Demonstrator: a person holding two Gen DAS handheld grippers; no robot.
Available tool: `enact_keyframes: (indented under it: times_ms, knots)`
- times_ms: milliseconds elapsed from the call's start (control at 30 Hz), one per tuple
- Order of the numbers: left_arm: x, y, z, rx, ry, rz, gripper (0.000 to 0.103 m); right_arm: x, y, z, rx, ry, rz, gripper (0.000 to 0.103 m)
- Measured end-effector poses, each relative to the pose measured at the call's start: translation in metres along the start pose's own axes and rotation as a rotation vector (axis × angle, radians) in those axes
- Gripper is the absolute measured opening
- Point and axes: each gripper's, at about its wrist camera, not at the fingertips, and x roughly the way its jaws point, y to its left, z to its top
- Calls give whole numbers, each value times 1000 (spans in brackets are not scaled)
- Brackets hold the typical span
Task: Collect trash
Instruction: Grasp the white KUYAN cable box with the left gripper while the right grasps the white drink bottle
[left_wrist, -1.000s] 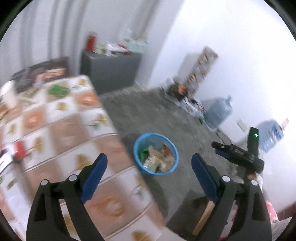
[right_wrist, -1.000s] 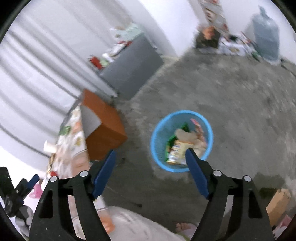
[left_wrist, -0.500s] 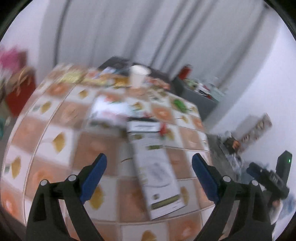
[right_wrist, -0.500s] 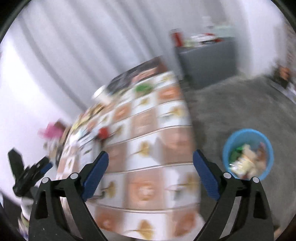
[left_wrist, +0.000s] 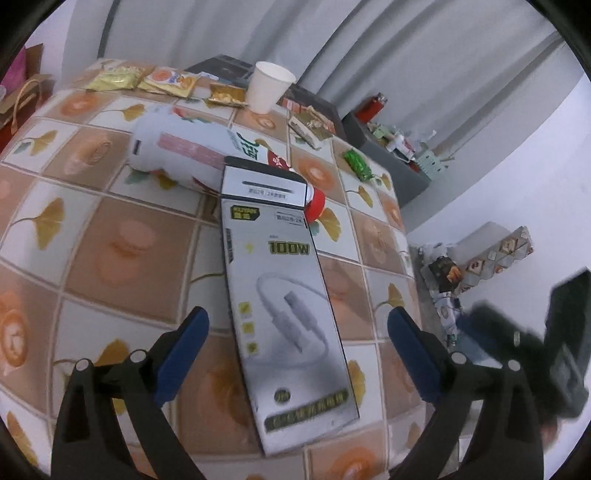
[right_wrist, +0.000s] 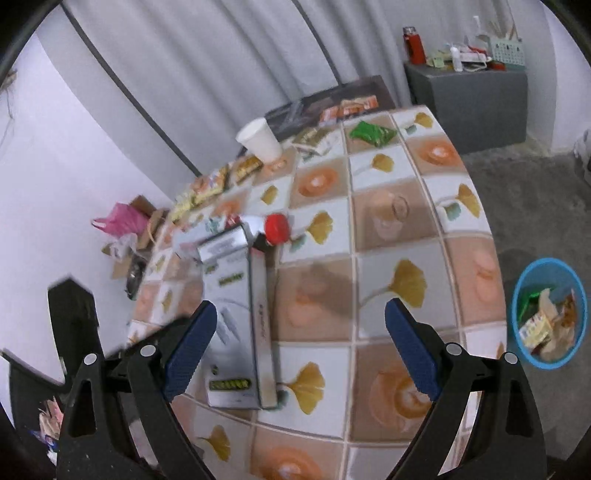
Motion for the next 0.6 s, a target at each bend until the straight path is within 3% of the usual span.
enact_keyframes:
  times_ms: [100,200,600]
  knots:
    - [18,-4,5,2,16,52,95,6,-10,-13,32,34,-20,88]
    - [36,-12,7,48,26,151,95,11,-25,-29,85,68,-25,88]
    - [62,-13,0,69,68,227,95,0,-51,-49,172,65,-31,88]
